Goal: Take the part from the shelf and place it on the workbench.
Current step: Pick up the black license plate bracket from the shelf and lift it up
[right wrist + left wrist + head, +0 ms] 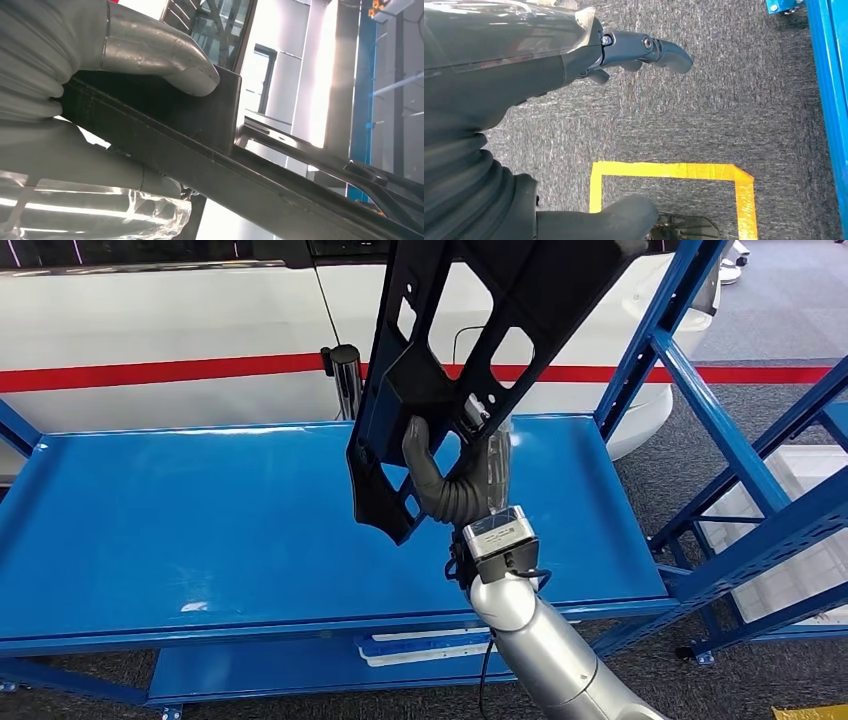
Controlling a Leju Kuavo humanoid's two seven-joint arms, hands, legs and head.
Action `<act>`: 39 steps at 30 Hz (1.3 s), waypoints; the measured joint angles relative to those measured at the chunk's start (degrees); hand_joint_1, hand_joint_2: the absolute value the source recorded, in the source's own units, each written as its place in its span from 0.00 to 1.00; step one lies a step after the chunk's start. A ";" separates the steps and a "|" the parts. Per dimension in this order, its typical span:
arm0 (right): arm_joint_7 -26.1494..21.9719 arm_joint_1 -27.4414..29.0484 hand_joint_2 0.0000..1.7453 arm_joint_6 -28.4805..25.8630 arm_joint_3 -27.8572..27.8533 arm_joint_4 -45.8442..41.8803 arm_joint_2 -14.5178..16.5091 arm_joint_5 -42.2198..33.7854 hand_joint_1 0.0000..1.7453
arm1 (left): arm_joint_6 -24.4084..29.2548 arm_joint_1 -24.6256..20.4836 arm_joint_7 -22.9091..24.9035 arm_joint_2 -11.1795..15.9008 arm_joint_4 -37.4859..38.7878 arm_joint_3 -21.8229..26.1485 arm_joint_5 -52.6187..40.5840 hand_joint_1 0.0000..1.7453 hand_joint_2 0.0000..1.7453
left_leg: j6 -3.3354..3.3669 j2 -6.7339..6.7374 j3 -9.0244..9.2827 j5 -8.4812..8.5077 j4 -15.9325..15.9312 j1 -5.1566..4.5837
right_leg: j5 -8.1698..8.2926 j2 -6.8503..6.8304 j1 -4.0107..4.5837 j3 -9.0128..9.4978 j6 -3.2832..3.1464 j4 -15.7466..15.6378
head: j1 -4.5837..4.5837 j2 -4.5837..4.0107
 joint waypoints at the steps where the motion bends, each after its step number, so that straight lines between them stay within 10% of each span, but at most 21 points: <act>1: 0.01 -0.08 1.00 0.00 0.19 -0.01 0.01 0.14 1.00 | 0.00 -0.06 -0.14 -0.07 -0.01 0.12 0.12 0.00 1.00 | 0.19 0.11 0.29 0.20 -0.46 0.20 | -0.69 -0.08 0.07 -0.77 -0.04 1.46 | 0.07 0.00; 6: 0.01 -0.05 1.00 0.00 0.80 0.14 -0.23 0.31 1.00 | -0.18 -0.27 -0.38 -0.26 -0.02 0.76 0.27 0.00 1.00 | 0.32 0.33 0.58 0.38 -0.81 0.46 | -5.84 -0.20 -0.67 -9.86 0.04 17.46 | 0.21 0.00; 10: 0.14 -0.03 1.00 0.05 1.21 0.54 -0.44 0.25 1.00 | -0.37 -0.46 -0.49 -0.34 -0.02 0.97 0.26 0.00 1.00 | -1.18 0.15 0.39 -0.39 0.48 1.08 | 1.04 -0.58 -1.85 -5.67 2.70 5.45 | 0.38 0.00; 16: 1.02 0.15 1.00 0.78 1.38 0.95 -0.51 0.81 1.00 | -0.50 -0.81 -0.43 -0.48 -0.02 1.00 0.13 0.00 1.00 | -3.32 0.19 -0.82 -1.62 2.45 1.56 | 3.09 -0.19 -1.64 -5.23 0.70 3.16 | 0.32 0.00; 21: 1.04 0.69 1.00 1.04 1.32 1.16 -0.53 1.16 1.00 | -0.33 -1.02 -0.36 -0.55 -0.02 1.03 0.08 0.00 1.00 | -3.57 0.26 -7.18 -9.73 17.90 1.65 | 3.83 -0.29 -0.88 -6.27 -0.82 3.15 | 0.27 0.00; 27: 1.06 0.98 1.00 1.04 0.89 1.32 -0.51 1.18 1.00 | -0.31 -1.49 -0.34 -0.58 -0.05 1.02 0.03 0.00 1.00 | -1.50 0.26 2.13 -3.57 2.28 0.64 | 4.51 -0.28 -0.16 -6.70 -0.69 3.19 | 0.32 0.00; 31: 1.06 0.94 1.00 1.05 0.60 1.33 -0.55 1.22 1.00 | -0.27 -1.68 -0.34 -0.70 -0.06 1.04 -0.05 0.00 1.00 | -0.47 0.47 2.00 -2.25 0.89 0.29 | 4.31 -0.46 -0.21 -7.42 0.48 3.71 | 0.34 0.00; 36: 1.04 1.24 1.00 1.05 0.38 1.55 -0.90 1.25 1.00 | -0.29 -1.85 -0.31 -0.82 -0.06 1.04 -0.05 0.00 1.00 | 0.39 0.83 0.29 -0.36 0.23 0.25 | -3.40 -0.50 -0.39 -12.61 0.14 17.88 | 0.59 0.00; 39: 1.02 1.63 1.00 1.06 0.15 1.78 -1.11 1.28 1.00 | -0.34 -1.85 -0.31 -0.85 -0.06 1.05 -0.05 0.00 1.00 | 0.02 0.85 -0.83 0.41 0.46 0.22 | -1.36 -0.57 -0.54 -7.68 1.56 11.73 | 0.66 0.00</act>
